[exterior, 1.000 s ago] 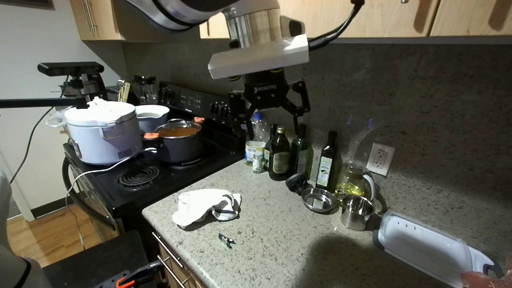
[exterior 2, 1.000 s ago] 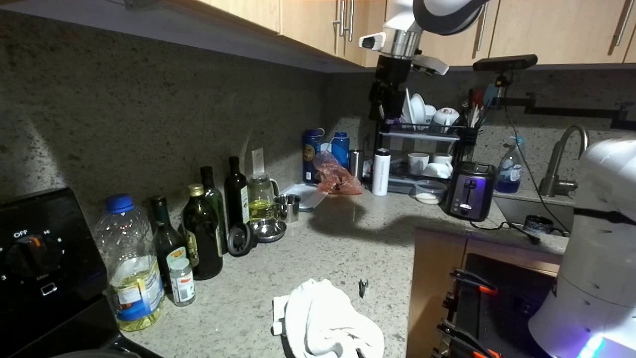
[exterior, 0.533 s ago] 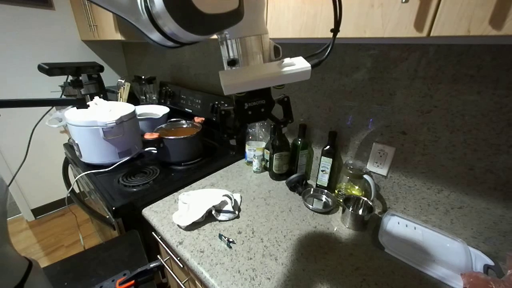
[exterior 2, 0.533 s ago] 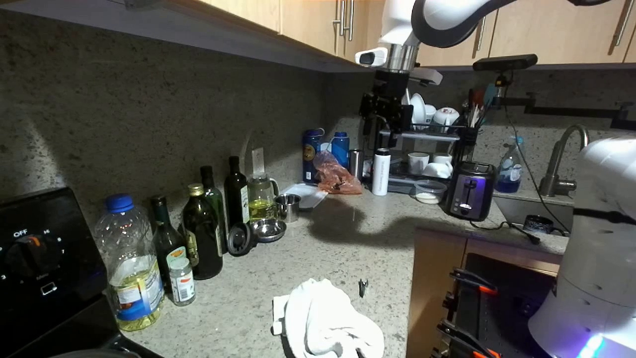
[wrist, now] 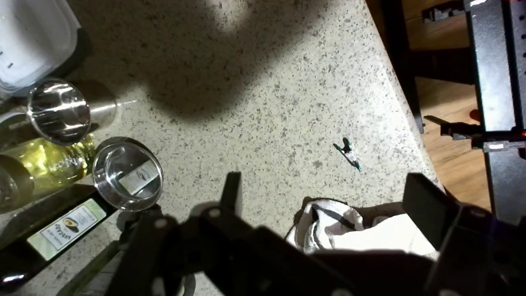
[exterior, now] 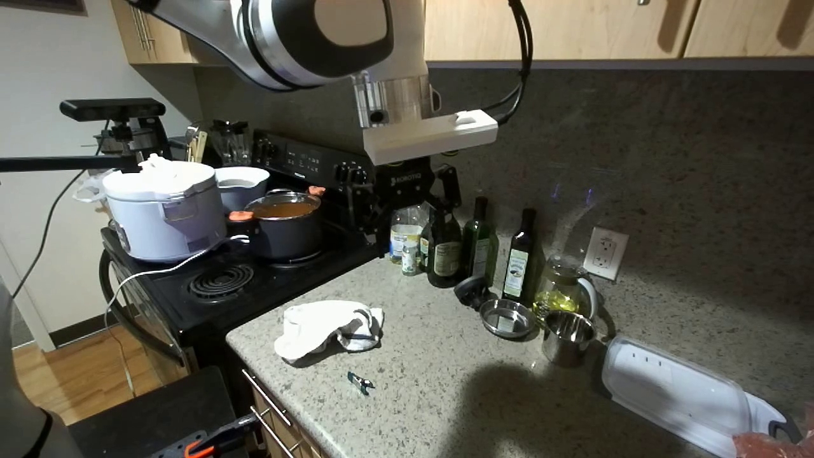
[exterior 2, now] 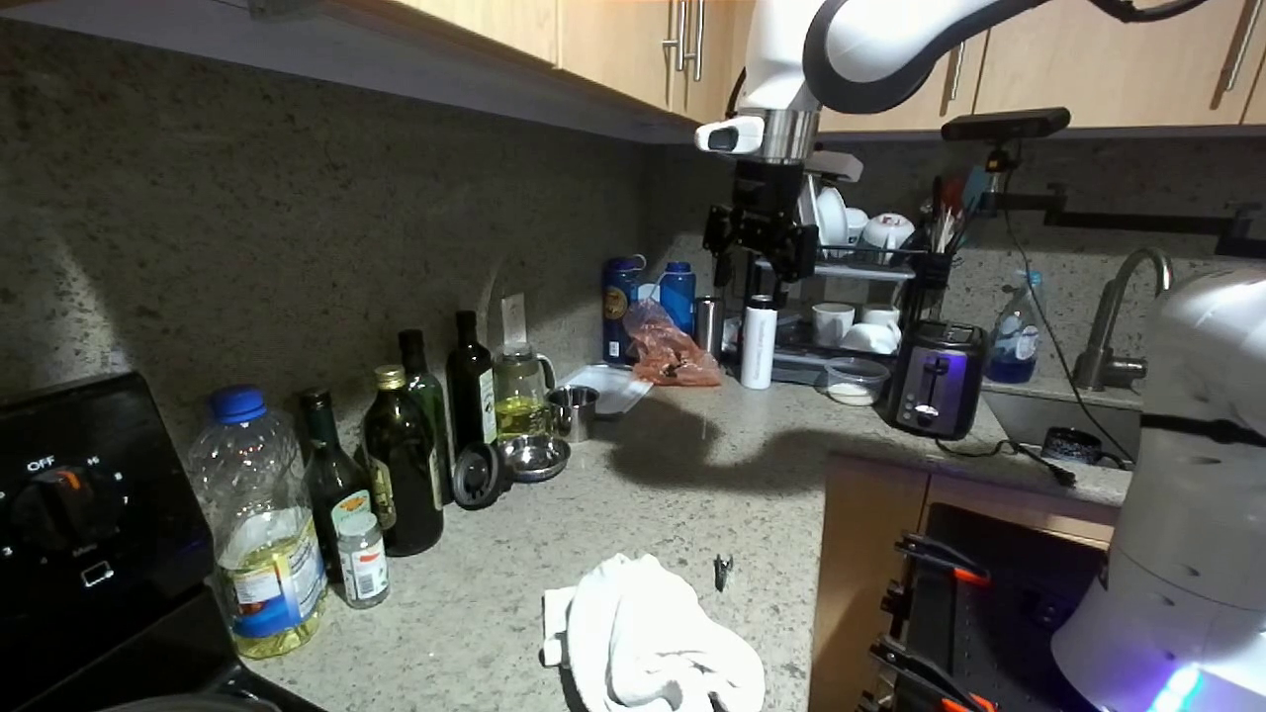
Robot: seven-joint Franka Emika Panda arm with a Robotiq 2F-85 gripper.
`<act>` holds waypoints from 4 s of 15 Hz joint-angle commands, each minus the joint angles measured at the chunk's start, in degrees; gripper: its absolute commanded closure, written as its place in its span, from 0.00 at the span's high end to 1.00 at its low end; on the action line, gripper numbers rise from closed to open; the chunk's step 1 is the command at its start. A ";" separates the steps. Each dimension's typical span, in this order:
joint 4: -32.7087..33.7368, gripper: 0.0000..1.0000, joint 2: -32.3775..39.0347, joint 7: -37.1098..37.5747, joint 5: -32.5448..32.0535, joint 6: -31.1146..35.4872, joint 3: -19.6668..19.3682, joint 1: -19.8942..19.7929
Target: Put the peg on the cloth
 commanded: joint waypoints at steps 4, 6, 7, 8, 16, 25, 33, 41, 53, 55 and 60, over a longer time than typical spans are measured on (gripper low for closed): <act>0.02 1.00 1.83 -2.78 0.16 0.08 1.39 -0.28; -0.70 1.00 2.55 -5.90 0.31 0.85 1.45 0.08; -0.98 1.00 3.05 -7.59 0.36 1.35 1.52 0.18; -1.30 1.00 3.58 -9.01 0.24 1.79 1.68 0.18; -2.83 1.00 11.09 -19.97 4.68 6.51 2.98 1.44; -5.85 1.00 18.20 -27.65 9.17 15.46 6.63 1.05; -5.53 1.00 20.74 -28.15 10.87 14.41 7.87 0.24; -6.52 1.00 23.63 -29.76 13.13 17.16 8.01 -0.53; -10.10 1.00 30.62 -39.60 17.40 23.30 10.77 -3.14; -10.47 1.00 31.91 -41.48 17.48 24.99 11.39 -3.65; -11.93 0.93 34.88 -43.04 21.31 35.71 14.33 -4.86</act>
